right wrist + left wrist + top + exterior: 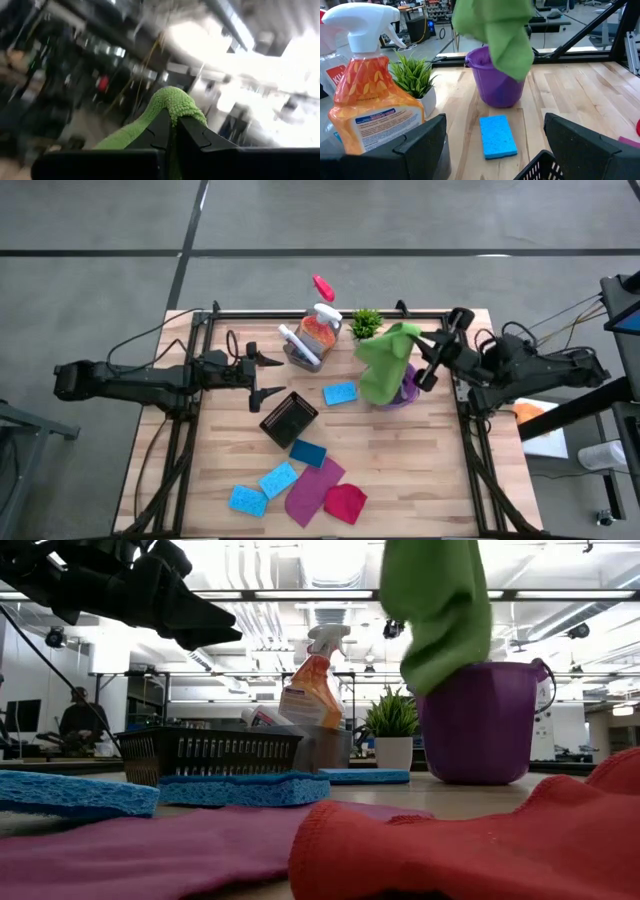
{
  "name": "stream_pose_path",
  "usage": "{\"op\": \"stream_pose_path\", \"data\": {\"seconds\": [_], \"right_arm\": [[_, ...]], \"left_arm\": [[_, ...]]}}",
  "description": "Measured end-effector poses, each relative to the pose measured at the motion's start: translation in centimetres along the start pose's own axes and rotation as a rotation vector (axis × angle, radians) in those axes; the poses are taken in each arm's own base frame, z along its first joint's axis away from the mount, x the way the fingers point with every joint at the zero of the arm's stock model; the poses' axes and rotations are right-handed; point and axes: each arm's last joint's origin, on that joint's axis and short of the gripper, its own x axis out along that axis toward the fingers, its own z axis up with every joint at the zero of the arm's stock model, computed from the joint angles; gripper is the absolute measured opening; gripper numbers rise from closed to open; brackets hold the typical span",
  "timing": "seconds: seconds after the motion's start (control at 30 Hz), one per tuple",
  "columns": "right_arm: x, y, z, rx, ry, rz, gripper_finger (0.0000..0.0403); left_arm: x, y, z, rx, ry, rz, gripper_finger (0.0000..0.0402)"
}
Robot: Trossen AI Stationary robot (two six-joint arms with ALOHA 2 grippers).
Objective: Pick & Place Kitchen Items
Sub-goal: Put the green microfiber cloth into the violet bucket
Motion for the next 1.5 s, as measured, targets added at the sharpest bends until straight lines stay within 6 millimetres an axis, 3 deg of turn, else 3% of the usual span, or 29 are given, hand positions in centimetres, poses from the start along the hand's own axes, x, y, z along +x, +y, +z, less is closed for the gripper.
{"op": "stream_pose_path", "data": {"seconds": [0.3,0.6,1.1,1.33,1.5], "right_arm": [[-2.1,-0.2,-2.0,0.122,0.435,0.062,0.0018],[-2.9,2.2,-5.2,0.225,0.783,0.215,0.0018],[0.1,8.0,-11.3,0.230,1.244,0.431,0.0018],[1.0,9.2,-14.0,0.208,1.384,0.442,0.0018],[1.6,9.7,-14.5,0.199,1.413,0.444,0.0018]], "left_arm": [[0.0,0.0,0.0,0.000,0.000,0.000,0.0336],[0.0,0.0,0.0,0.000,0.000,0.000,0.0336],[0.0,0.0,-0.1,0.005,0.008,-0.001,0.0336],[0.0,0.0,-0.2,0.007,0.017,-0.002,0.0335],[0.0,0.0,-0.2,0.007,0.020,-0.002,0.0335]]}}
